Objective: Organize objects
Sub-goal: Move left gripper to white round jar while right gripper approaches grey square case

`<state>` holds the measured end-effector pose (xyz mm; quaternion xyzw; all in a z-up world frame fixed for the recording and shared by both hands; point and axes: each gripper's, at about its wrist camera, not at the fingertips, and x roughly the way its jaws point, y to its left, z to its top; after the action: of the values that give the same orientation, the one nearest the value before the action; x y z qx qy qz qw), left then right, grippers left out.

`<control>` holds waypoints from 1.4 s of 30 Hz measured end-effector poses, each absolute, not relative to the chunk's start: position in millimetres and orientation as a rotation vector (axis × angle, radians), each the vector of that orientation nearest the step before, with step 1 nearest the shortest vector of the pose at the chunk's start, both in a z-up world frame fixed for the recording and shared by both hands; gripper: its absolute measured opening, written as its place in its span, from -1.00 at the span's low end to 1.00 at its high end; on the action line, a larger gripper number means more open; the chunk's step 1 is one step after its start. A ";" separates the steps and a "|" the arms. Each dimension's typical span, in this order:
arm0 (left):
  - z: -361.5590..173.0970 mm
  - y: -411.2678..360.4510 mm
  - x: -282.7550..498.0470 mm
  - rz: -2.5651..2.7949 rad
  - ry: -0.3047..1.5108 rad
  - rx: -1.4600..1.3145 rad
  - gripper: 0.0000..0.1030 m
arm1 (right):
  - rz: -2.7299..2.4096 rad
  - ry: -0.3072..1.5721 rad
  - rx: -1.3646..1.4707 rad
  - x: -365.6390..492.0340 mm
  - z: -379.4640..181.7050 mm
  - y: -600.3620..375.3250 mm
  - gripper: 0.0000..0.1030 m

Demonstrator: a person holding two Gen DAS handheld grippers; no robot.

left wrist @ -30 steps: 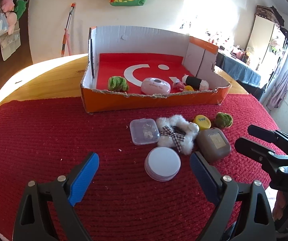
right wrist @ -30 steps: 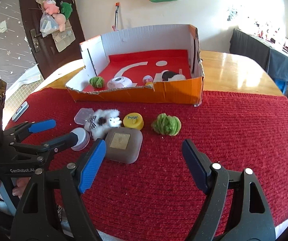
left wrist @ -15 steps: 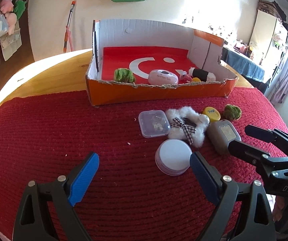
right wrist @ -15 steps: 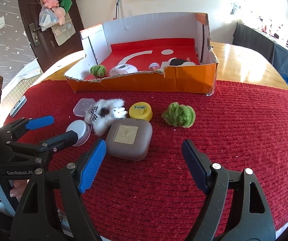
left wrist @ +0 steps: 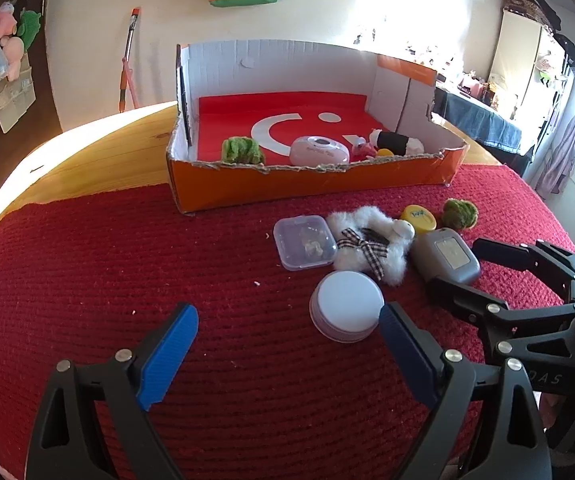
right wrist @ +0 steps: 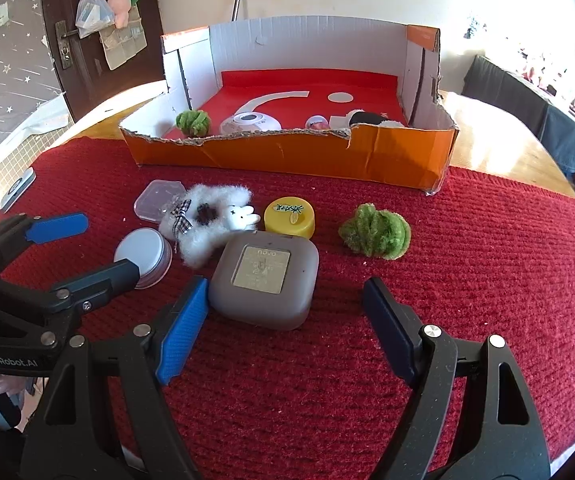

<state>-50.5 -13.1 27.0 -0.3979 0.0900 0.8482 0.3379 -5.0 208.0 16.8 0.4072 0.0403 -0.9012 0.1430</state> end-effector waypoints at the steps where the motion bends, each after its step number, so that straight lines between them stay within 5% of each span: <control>1: 27.1 -12.4 -49.9 2.205 0.240 -1.033 0.79 | -2.601 0.117 1.176 -5.0 16.8 208.8 0.51; 14: 24.1 0.0 -46.0 2.156 0.276 -1.009 0.50 | -2.619 0.090 1.154 -4.9 20.2 221.9 0.51; 30: 22.9 8.2 -44.7 2.131 0.301 -0.991 0.42 | -2.626 0.154 1.128 -9.8 15.8 210.8 0.50; 42: 23.4 13.2 -39.2 2.107 0.319 -0.954 0.05 | -2.624 0.212 1.095 -7.8 13.7 205.8 0.14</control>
<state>-39.2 13.2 23.4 -0.3759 0.1255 0.8301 0.3923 -7.8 205.8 13.7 0.3799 0.0737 -0.9106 0.1448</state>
